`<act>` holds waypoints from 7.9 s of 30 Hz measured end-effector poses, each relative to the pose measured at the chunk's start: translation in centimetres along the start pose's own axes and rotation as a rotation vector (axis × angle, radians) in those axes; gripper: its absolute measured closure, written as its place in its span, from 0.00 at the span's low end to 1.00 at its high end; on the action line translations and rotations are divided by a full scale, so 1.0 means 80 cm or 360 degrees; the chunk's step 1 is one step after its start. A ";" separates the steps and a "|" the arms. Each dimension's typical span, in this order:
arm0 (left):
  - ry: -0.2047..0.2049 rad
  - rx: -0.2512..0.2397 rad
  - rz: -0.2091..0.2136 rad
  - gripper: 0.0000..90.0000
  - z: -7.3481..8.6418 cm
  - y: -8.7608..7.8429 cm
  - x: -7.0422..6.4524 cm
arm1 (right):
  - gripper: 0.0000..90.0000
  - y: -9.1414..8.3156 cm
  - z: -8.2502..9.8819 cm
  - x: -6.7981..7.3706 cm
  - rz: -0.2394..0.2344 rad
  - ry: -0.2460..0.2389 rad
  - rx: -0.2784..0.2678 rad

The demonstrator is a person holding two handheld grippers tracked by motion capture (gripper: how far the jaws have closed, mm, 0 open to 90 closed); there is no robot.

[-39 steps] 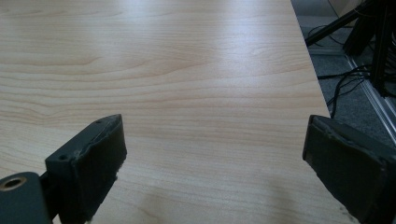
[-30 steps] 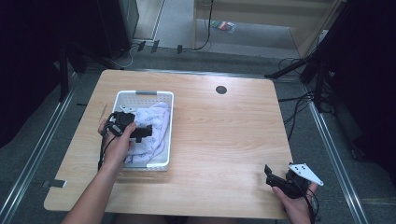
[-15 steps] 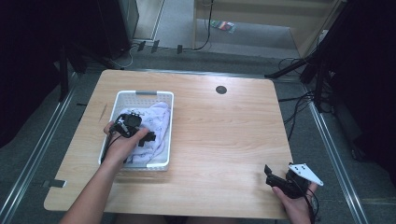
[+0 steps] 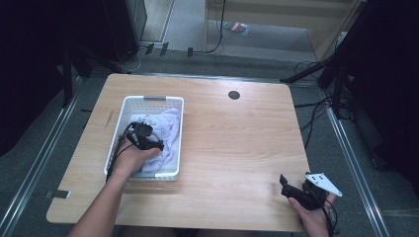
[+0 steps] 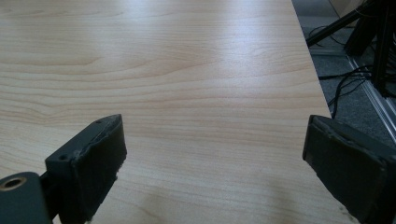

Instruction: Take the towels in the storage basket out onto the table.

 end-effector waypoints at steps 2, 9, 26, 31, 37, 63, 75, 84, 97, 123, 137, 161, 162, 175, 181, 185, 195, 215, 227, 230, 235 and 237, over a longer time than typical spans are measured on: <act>0.0023 -0.0038 -0.0013 0.45 -0.001 -0.002 -0.002 | 0.06 0.000 0.000 0.000 0.0001 0.0001 -0.0002; 0.0044 -0.0058 0.0021 0.61 -0.006 -0.011 0.001 | 0.06 0.000 0.000 0.000 0.0000 0.0003 -0.0001; -0.0014 -0.0447 -0.0013 0.64 -0.015 -0.058 0.009 | 0.06 0.000 0.000 0.000 0.0000 0.0004 0.0003; -0.0060 -0.0598 -0.0069 0.64 -0.018 -0.076 0.013 | 0.06 0.000 0.000 0.000 0.0001 0.0003 0.0002; -0.0128 -0.0703 -0.0058 0.64 -0.020 -0.091 0.017 | 0.06 0.000 0.000 0.000 0.0000 0.0004 0.0002; -0.0237 -0.1149 0.0027 0.64 -0.043 -0.174 -0.009 | 0.06 0.000 0.000 0.000 -0.0002 -0.0001 0.0001; -0.0138 -0.1242 0.0100 0.63 -0.059 -0.193 -0.062 | 0.06 0.000 0.000 0.000 -0.0004 -0.0002 0.0003; -0.0095 -0.1211 0.0210 0.63 -0.072 -0.188 -0.115 | 0.06 0.000 0.000 0.000 -0.0005 0.0001 0.0000; -0.0067 -0.1112 0.0333 0.62 -0.080 -0.152 -0.180 | 0.06 -0.001 0.000 0.000 -0.0012 0.0007 -0.0007; -0.0026 -0.0644 0.0461 0.58 -0.057 -0.045 -0.253 | 0.06 0.000 0.000 0.000 -0.0015 0.0010 -0.0013; -0.0040 -0.0617 0.0599 0.00 -0.062 -0.066 -0.239 | 0.06 0.000 0.000 0.000 -0.0017 0.0007 -0.0015; -0.0105 -0.0913 0.0521 0.00 -0.057 -0.152 -0.136 | 0.06 0.000 0.000 0.000 -0.0007 0.0000 -0.0008; -0.0107 -0.0916 0.0517 0.00 -0.057 -0.153 -0.131 | 0.06 0.000 0.000 0.000 -0.0007 0.0000 -0.0008; -0.0200 -0.0955 0.0418 0.00 -0.038 -0.160 -0.070 | 0.06 0.000 0.000 0.000 -0.0002 0.0001 -0.0006; -0.0235 -0.0981 0.0356 0.00 -0.025 -0.165 -0.038 | 0.06 0.000 0.000 0.000 0.0000 0.0003 -0.0004; -0.0271 -0.0993 0.0320 0.00 -0.015 -0.168 -0.013 | 0.06 0.000 0.000 0.000 -0.0002 0.0005 -0.0002; -0.0345 -0.1002 0.0215 0.00 0.017 -0.172 0.043 | 0.06 0.001 0.000 0.000 0.0001 0.0001 -0.0001; -0.0483 -0.1008 0.0047 0.00 0.089 -0.171 0.138 | 0.06 0.001 0.000 0.000 0.0008 -0.0001 0.0001; -0.0557 -0.0993 0.0040 0.00 0.142 -0.140 0.167 | 0.06 0.001 0.000 0.000 0.0010 0.0003 0.0004; -0.0568 -0.0961 0.0034 0.00 0.155 -0.130 0.170 | 0.06 0.001 0.000 0.000 0.0011 0.0003 0.0004; -0.0597 -0.0904 0.0019 0.00 0.175 -0.113 0.175 | 0.06 0.001 0.000 0.000 0.0013 0.0003 0.0004; -0.0598 -0.0876 0.0014 0.00 0.182 -0.108 0.176 | 0.06 0.001 0.000 0.000 0.0013 0.0004 0.0005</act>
Point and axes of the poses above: each handheld gripper's, and its own axes: y roughly forward along the jaws, z roughly out of its underside, x roughly to its left, the point moved 2 cm from there along y, roughly forward along the jaws, and after that the axes turned 3 degrees about -z, right-handed, at the moved point
